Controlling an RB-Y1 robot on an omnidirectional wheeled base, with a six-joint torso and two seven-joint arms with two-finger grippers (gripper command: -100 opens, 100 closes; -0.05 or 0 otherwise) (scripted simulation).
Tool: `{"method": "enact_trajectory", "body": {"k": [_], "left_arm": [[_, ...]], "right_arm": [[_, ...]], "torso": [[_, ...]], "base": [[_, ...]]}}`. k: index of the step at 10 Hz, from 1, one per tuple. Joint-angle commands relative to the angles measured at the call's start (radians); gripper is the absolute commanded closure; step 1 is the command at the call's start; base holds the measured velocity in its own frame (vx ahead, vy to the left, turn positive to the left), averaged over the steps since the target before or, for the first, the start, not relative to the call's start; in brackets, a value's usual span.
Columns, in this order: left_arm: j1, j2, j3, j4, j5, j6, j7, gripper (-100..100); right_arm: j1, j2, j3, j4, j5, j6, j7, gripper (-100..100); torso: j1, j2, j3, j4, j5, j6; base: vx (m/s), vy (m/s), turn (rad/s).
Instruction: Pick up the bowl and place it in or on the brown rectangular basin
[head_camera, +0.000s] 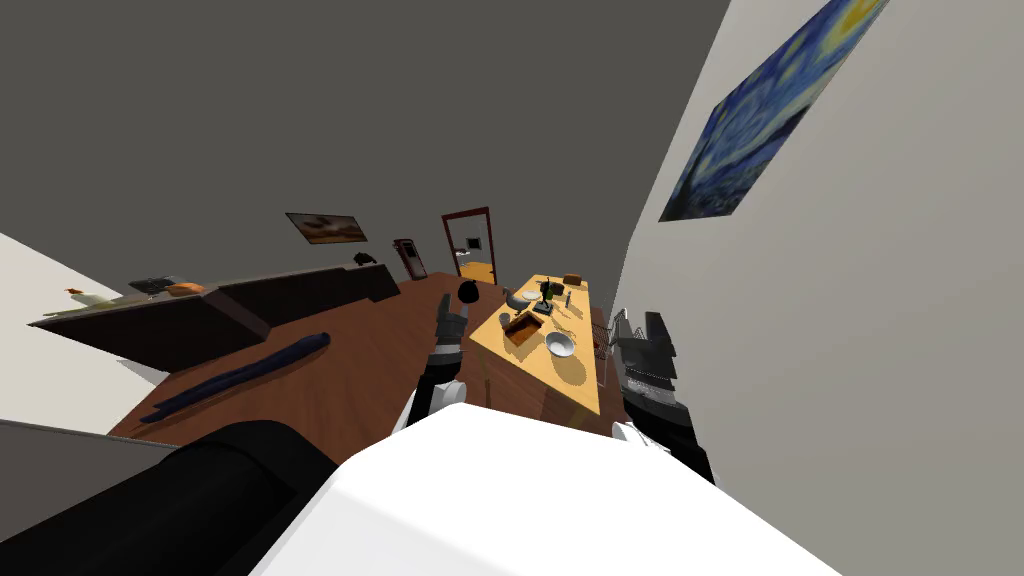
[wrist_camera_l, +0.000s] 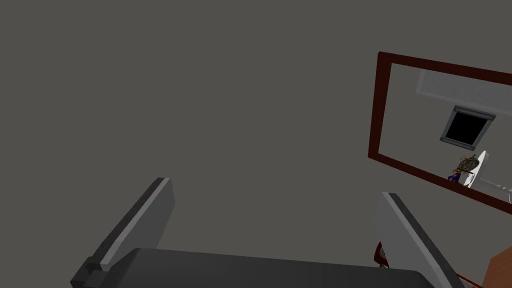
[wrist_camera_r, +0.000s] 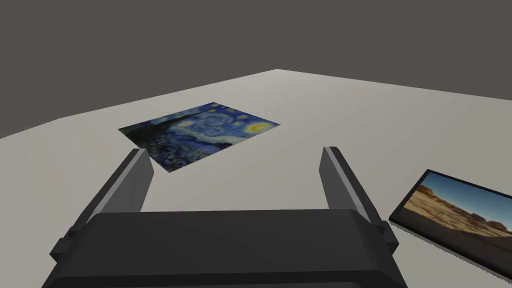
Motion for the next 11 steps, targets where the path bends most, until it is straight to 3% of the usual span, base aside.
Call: {"method": "enact_trajectory", "body": {"k": [1, 11], "left_arm": [[0.0, 0.0, 0.0, 0.0, 0.0, 0.0, 0.0, 0], [0.0, 0.0, 0.0, 0.0, 0.0, 0.0, 0.0, 0]], "right_arm": [[0.0, -0.044, 0.002, 0.01, 0.01, 0.004, -0.003, -100], [0.0, -0.312, 0.029, 0.129, 0.13, 0.051, -0.042, -100]], "torso": [[0.0, 0.0, 0.0, 0.0, 0.0, 0.0], [-0.004, 0.003, 0.002, 0.001, -0.001, -0.001]], "base": [[-0.012, -0.008, 0.074], [-0.04, -0.039, 0.184]]}}
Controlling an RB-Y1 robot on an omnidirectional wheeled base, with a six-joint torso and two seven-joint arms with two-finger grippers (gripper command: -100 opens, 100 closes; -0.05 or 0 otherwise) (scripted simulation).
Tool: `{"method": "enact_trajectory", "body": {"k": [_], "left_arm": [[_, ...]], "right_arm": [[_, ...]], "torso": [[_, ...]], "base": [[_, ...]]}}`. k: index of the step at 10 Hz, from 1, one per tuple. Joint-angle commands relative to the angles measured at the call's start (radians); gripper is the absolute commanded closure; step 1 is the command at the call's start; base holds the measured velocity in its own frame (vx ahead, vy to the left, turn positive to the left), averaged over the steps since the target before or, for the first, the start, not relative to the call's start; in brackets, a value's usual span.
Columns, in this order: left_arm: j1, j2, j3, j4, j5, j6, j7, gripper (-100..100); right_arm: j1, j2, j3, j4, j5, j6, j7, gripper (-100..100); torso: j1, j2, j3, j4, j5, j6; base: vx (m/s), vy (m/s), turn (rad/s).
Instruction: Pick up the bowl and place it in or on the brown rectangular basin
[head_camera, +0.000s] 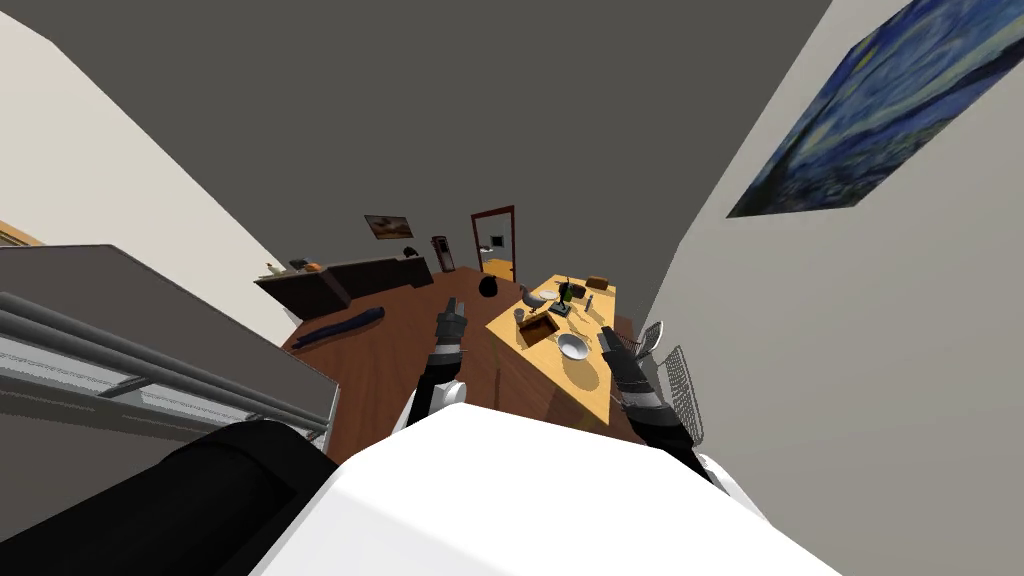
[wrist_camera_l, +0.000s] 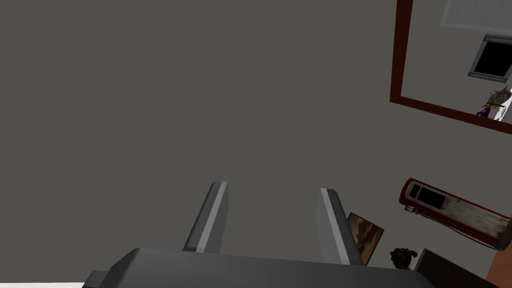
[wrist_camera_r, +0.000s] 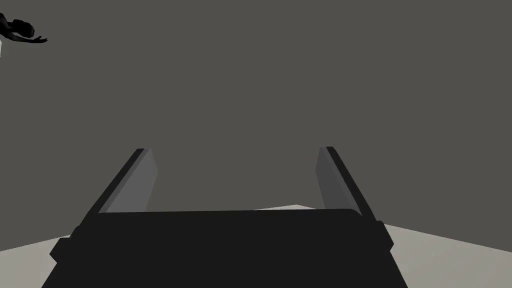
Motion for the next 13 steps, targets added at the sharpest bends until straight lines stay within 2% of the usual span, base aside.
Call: {"method": "enact_trajectory", "body": {"k": [1, 4, 5, 7, 8, 9, 10, 11, 12, 13], "left_arm": [[0.0, 0.0, 0.0, 0.0, 0.0, 0.0, 0.0, 0], [0.0, 0.0, 0.0, 0.0, 0.0, 0.0, 0.0, 0], [0.0, 0.0, 0.0, 0.0, 0.0, 0.0, 0.0, 0], [0.0, 0.0, 0.0, 0.0, 0.0, 0.0, 0.0, 0], [0.0, 0.0, 0.0, 0.0, 0.0, 0.0, 0.0, 0], [0.0, 0.0, 0.0, 0.0, 0.0, 0.0, 0.0, 0], [0.0, 0.0, 0.0, 0.0, 0.0, 0.0, 0.0, 0], [0.0, 0.0, 0.0, 0.0, 0.0, 0.0, 0.0, 0], [0.0, 0.0, 0.0, 0.0, 0.0, 0.0, 0.0, 0], [0.0, 0.0, 0.0, 0.0, 0.0, 0.0, 0.0, 0]], "right_arm": [[0.002, -0.05, 0.009, 0.027, 0.031, 0.007, -0.008, -100], [0.002, -0.136, 0.022, 0.081, 0.088, 0.026, -0.025, -100], [0.002, -0.145, 0.022, 0.081, 0.088, 0.026, -0.025, -100], [0.002, -0.216, 0.036, 0.141, 0.152, 0.046, -0.042, -100], [0.002, -0.236, 0.036, 0.141, 0.152, 0.046, -0.042, -100], [0.001, -0.267, 0.043, 0.174, 0.187, 0.057, -0.051, -100], [0.001, -0.28, 0.043, 0.174, 0.187, 0.057, -0.051, -100], [0.0, -0.318, 0.05, 0.208, 0.223, 0.068, -0.059, -100], [0.0, -0.323, 0.05, 0.208, 0.223, 0.068, -0.059, -100], [-0.002, -0.364, 0.056, 0.244, 0.261, 0.079, -0.068, -100]], "torso": [[0.0, 0.0, 0.0, 0.0, 0.0, 0.0], [0.0, 0.001, 0.0, 0.0, 0.0, 0.0], [0.001, 0.001, 0.0, 0.0, 0.0, -0.001], [0.001, 0.0, 0.0, 0.0, 0.0, -0.001], [0.001, 0.0, 0.0, 0.0, 0.0, -0.001], [0.0, 0.0, 0.0, 0.0, 0.0, 0.0], [0.0, 0.001, 0.0, 0.0, 0.0, -0.001], [0.001, 0.0, 0.0, 0.0, 0.0, 0.0], [0.001, 0.0, 0.0, 0.0, 0.0, -0.001], [0.001, -0.001, 0.0, 0.0, 0.0, 0.0]], "base": [[-0.051, -0.043, 0.216], [-0.066, -0.04, 0.247], [-0.052, -0.029, 0.146], [-0.061, -0.029, 0.405], [-0.067, -0.035, 0.099], [-0.072, -0.032, 0.218], [-0.061, -0.024, 0.133], [-0.061, -0.014, 0.287], [-0.046, -0.017, 0.162], [-0.052, -0.017, 0.316]]}}
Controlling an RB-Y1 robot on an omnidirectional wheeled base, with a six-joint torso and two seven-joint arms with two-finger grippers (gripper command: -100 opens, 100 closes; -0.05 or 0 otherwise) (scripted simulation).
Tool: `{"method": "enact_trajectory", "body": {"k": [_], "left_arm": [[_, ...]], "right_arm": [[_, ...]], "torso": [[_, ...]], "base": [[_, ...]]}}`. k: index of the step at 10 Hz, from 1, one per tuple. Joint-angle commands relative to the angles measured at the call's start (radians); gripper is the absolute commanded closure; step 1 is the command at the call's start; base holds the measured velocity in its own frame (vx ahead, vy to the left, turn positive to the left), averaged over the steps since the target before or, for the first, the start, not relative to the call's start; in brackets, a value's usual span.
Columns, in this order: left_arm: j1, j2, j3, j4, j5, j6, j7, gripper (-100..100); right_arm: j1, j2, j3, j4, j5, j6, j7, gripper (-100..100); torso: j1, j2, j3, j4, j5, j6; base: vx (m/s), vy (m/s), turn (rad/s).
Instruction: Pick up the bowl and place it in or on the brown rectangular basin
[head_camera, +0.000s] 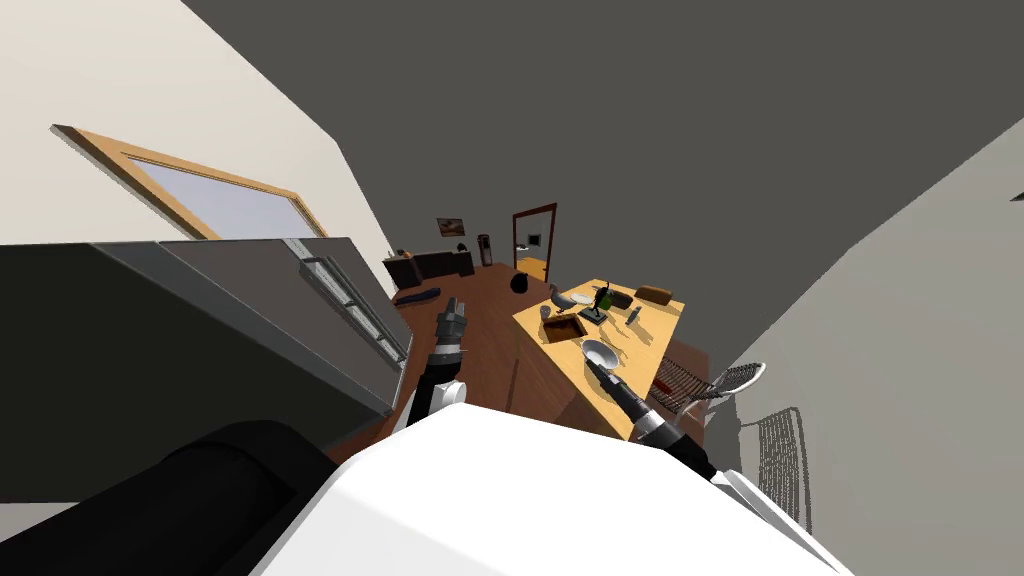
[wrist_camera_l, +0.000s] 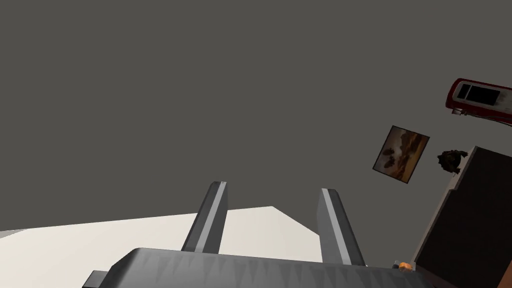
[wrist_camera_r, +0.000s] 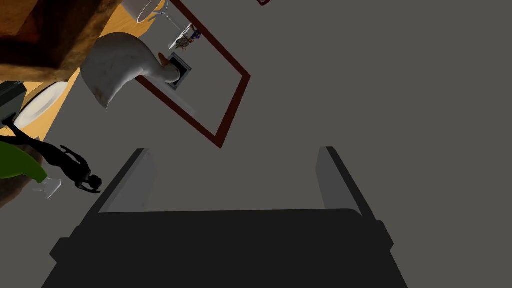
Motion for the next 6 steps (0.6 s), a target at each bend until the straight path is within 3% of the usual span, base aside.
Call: {"method": "enact_trajectory", "body": {"k": [1, 2, 4, 5, 6], "left_arm": [[0.0, 0.0, 0.0, 0.0, 0.0, 0.0, 0.0, 0], [0.0, 0.0, 0.0, 0.0, 0.0, 0.0, 0.0, 0], [0.0, 0.0, 0.0, 0.0, 0.0, 0.0, 0.0, 0], [0.0, 0.0, 0.0, 0.0, 0.0, 0.0, 0.0, 0], [0.0, 0.0, 0.0, 0.0, 0.0, 0.0, 0.0, 0]], "right_arm": [[-0.005, -0.05, 0.01, 0.05, 0.05, 0.017, -0.011, -100], [-0.005, -0.06, 0.01, 0.059, 0.059, 0.017, -0.011, -100], [-0.011, -0.133, 0.019, 0.123, 0.126, 0.04, -0.026, -100], [-0.011, -0.139, 0.019, 0.138, 0.142, 0.04, -0.026, -100], [-0.015, -0.176, 0.023, 0.169, 0.179, 0.051, -0.033, -100]], "torso": [[0.0, 0.0, 0.0, 0.0, 0.0, 0.0], [-0.001, 0.001, 0.001, 0.0, 0.0, 0.0], [0.0, -0.001, 0.0, 0.0, 0.0, 0.0], [0.0, 0.0, 0.0, 0.0, 0.0, 0.0], [0.001, -0.001, 0.0, 0.0, 0.0, 0.001]], "base": [[-0.08, -0.025, 0.427], [-0.056, -0.022, 0.121], [-0.053, -0.007, 0.346], [-0.046, 0.0, 0.149], [-0.037, 0.02, 0.229]]}}
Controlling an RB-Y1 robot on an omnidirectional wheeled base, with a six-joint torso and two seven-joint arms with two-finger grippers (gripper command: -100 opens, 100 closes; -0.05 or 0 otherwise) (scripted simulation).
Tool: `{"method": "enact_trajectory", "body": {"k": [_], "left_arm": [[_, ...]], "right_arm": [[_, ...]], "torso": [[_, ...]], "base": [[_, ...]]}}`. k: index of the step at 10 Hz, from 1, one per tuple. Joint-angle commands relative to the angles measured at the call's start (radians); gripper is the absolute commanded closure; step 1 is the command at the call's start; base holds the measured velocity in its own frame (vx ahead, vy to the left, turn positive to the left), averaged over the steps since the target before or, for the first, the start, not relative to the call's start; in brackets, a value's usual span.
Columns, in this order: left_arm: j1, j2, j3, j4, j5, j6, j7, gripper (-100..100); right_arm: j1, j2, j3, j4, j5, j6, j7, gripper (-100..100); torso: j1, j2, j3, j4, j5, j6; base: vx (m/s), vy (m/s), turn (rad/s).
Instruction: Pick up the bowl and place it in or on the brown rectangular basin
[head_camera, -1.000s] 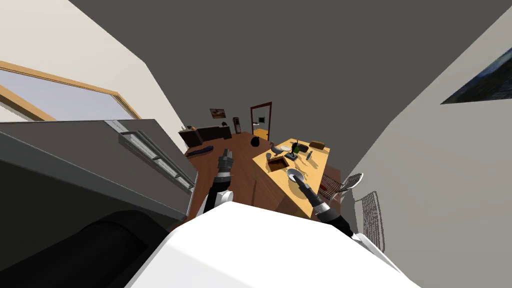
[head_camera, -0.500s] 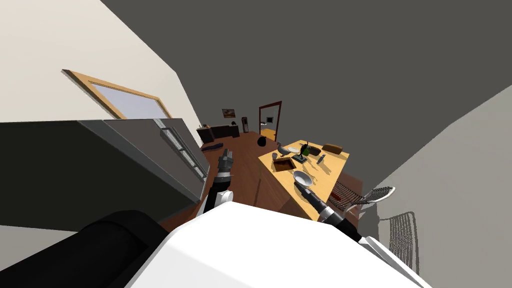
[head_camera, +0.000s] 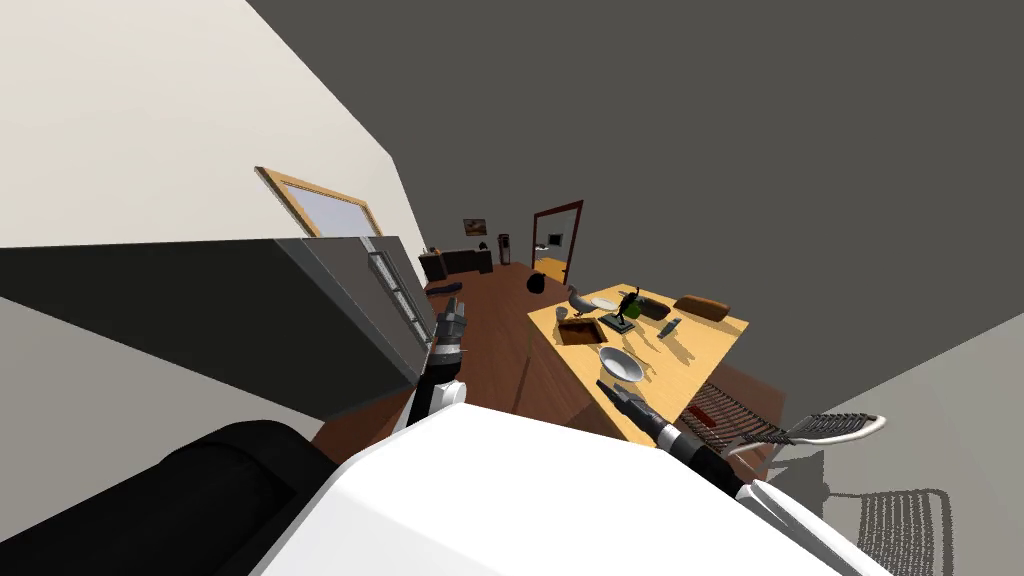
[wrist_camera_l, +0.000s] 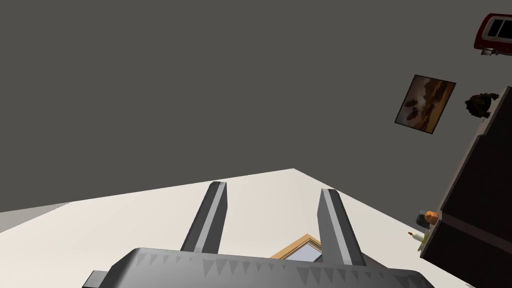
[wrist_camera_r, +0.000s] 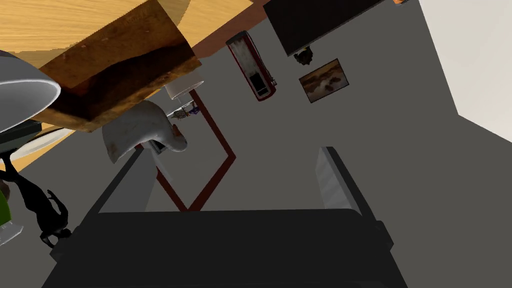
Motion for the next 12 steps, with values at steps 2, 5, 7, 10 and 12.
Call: {"method": "enact_trajectory", "body": {"k": [2, 5, 7, 10, 12], "left_arm": [[0.0, 0.0, 0.0, 0.0, 0.0, 0.0, 0.0, 0], [0.0, 0.0, 0.0, 0.0, 0.0, 0.0, 0.0, 0], [0.0, 0.0, 0.0, 0.0, 0.0, 0.0, 0.0, 0], [0.0, 0.0, 0.0, 0.0, 0.0, 0.0, 0.0, 0], [0.0, 0.0, 0.0, 0.0, 0.0, 0.0, 0.0, 0]], "right_arm": [[-0.002, -0.051, 0.01, 0.062, 0.069, 0.021, -0.008, -100], [-0.012, -0.115, 0.018, 0.132, 0.153, 0.04, -0.019, -100], [-0.017, -0.145, 0.022, 0.194, 0.205, 0.049, -0.025, -100], [-0.023, -0.172, 0.025, 0.238, 0.259, 0.057, -0.029, -100], [-0.029, -0.196, 0.028, 0.283, 0.306, 0.065, -0.033, -100]], "torso": [[0.0, -0.001, 0.0, 0.0, 0.0, 0.001], [0.0, -0.001, 0.0, 0.0, 0.0, 0.001], [0.001, -0.002, -0.001, 0.0, 0.0, 0.001], [0.001, -0.003, -0.001, -0.001, 0.0, 0.0], [0.001, -0.003, -0.002, -0.001, 0.0, 0.001]], "base": [[-0.027, 0.017, 0.206], [-0.03, 0.027, 0.237], [-0.008, 0.028, 0.165], [0.0, 0.024, 0.158], [0.008, 0.028, 0.134]]}}
